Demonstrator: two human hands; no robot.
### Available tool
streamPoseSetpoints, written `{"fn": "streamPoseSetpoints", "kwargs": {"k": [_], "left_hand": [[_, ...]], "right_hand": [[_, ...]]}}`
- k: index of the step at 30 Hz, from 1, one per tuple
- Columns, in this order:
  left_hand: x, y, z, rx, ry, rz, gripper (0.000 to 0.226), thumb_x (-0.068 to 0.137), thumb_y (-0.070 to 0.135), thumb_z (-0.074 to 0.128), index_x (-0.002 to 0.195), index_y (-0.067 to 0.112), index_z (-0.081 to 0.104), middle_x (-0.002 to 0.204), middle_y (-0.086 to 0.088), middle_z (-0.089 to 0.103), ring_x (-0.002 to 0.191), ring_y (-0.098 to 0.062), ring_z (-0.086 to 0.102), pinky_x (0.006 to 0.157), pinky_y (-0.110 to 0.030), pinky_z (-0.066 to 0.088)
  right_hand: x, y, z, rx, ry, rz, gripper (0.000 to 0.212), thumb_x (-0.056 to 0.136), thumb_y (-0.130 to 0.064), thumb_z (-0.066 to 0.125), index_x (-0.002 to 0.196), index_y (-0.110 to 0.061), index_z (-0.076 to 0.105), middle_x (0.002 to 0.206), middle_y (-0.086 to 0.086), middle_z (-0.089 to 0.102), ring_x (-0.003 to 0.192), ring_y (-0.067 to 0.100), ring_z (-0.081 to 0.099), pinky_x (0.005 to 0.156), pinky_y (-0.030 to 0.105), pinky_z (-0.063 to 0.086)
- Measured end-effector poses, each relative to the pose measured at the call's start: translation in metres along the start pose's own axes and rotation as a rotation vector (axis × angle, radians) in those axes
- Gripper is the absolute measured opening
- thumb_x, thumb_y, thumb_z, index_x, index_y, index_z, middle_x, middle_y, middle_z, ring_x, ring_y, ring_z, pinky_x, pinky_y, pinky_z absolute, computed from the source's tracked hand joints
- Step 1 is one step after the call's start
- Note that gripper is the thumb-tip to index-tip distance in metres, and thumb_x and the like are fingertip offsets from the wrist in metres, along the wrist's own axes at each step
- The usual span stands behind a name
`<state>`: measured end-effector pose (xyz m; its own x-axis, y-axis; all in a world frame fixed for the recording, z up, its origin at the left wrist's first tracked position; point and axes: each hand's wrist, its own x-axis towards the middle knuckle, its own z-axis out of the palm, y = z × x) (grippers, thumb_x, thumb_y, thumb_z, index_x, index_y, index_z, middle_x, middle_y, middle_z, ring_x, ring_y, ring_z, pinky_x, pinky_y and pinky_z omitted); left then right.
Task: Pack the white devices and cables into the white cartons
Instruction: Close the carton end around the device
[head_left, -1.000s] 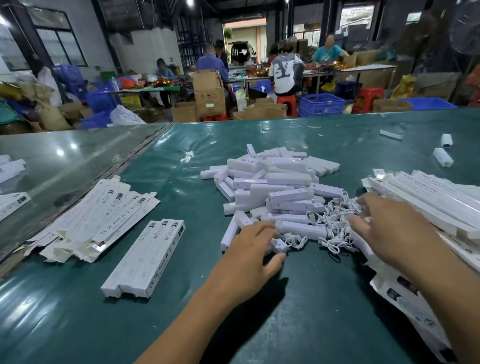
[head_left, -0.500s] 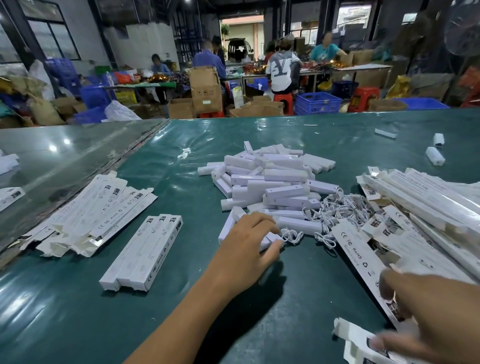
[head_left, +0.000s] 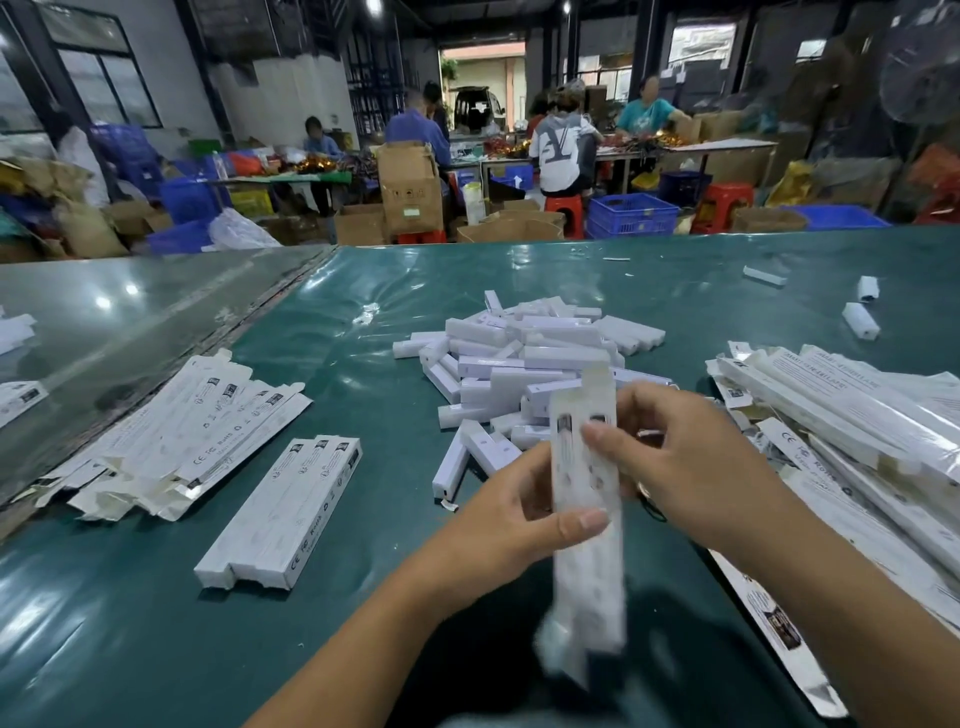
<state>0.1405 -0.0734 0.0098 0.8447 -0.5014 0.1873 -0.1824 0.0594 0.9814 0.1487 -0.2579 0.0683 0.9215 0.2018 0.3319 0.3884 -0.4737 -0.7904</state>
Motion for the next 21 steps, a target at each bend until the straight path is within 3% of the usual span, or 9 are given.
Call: {"fn": "streamPoseSetpoints", "kwargs": {"k": [2,4,8,13,15,17,19,21], "left_hand": [[0.001,0.002,0.003,-0.069,0.056,-0.005,0.039,0.091,0.027,0.074,0.127,0.024,0.061,0.121,-0.005,0.071,0.112,-0.027,0.068,0.092,-0.038,0.057],[0.002,0.003,0.000,-0.111,0.132,-0.031,0.024,0.092,0.024,0.073,0.115,0.022,0.066,0.103,-0.007,0.074,0.087,-0.027,0.073,0.077,-0.037,0.060],[0.003,-0.001,-0.008,0.091,0.192,-0.030,0.010,0.094,0.022,0.067,0.102,0.016,0.065,0.074,-0.006,0.062,0.058,-0.022,0.056,0.056,-0.031,0.050],[0.002,0.001,-0.008,0.222,0.196,-0.012,0.038,0.099,0.052,0.050,0.110,0.017,0.062,0.075,0.008,0.054,0.069,-0.012,0.050,0.066,-0.026,0.046],[0.000,0.005,-0.010,0.249,0.164,0.028,0.040,0.103,0.050,0.042,0.111,0.015,0.060,0.082,0.004,0.054,0.077,-0.013,0.051,0.074,-0.023,0.046],[-0.001,0.009,-0.011,0.276,0.150,0.061,0.035,0.105,0.043,0.041,0.112,0.014,0.059,0.083,0.002,0.053,0.077,-0.014,0.050,0.075,-0.022,0.045],[-0.001,0.012,-0.012,0.260,0.146,0.057,0.037,0.105,0.040,0.041,0.116,0.010,0.058,0.080,0.003,0.052,0.074,-0.015,0.049,0.073,-0.024,0.045],[-0.002,0.010,-0.014,0.243,0.134,0.051,0.039,0.103,0.043,0.049,0.120,0.009,0.058,0.078,0.005,0.052,0.070,-0.014,0.048,0.069,-0.027,0.045]], "right_hand": [[0.009,0.000,0.009,0.266,0.030,0.043,0.015,0.094,-0.027,0.070,0.091,-0.013,0.066,0.078,0.011,0.072,0.057,0.021,0.062,0.052,0.033,0.049],[0.011,0.006,0.018,0.402,0.018,0.041,0.019,0.094,-0.025,0.069,0.098,-0.007,0.066,0.080,0.019,0.071,0.055,0.027,0.060,0.047,0.034,0.049],[0.005,0.020,0.026,0.531,-0.005,0.055,0.038,0.083,-0.034,0.070,0.102,-0.001,0.066,0.084,0.017,0.073,0.062,0.024,0.067,0.048,0.030,0.052],[0.004,0.028,0.029,0.521,-0.015,-0.030,0.028,0.085,-0.032,0.077,0.098,-0.009,0.067,0.083,0.008,0.073,0.072,0.019,0.069,0.053,0.029,0.054],[0.002,0.029,0.029,0.502,0.011,-0.099,0.022,0.084,-0.035,0.075,0.102,-0.023,0.068,0.090,0.005,0.074,0.081,0.020,0.070,0.057,0.027,0.054],[-0.001,0.029,0.028,0.432,0.123,-0.201,0.032,0.083,-0.039,0.077,0.110,-0.035,0.060,0.100,-0.001,0.073,0.091,0.019,0.070,0.065,0.028,0.055],[-0.005,0.030,0.025,0.265,0.294,-0.368,0.038,0.084,-0.035,0.074,0.116,-0.032,0.055,0.107,-0.010,0.068,0.098,0.021,0.068,0.070,0.027,0.056],[-0.007,0.031,0.022,0.073,0.372,-0.520,0.030,0.090,-0.028,0.069,0.118,-0.024,0.061,0.114,-0.008,0.065,0.102,0.020,0.065,0.072,0.032,0.056]]}}
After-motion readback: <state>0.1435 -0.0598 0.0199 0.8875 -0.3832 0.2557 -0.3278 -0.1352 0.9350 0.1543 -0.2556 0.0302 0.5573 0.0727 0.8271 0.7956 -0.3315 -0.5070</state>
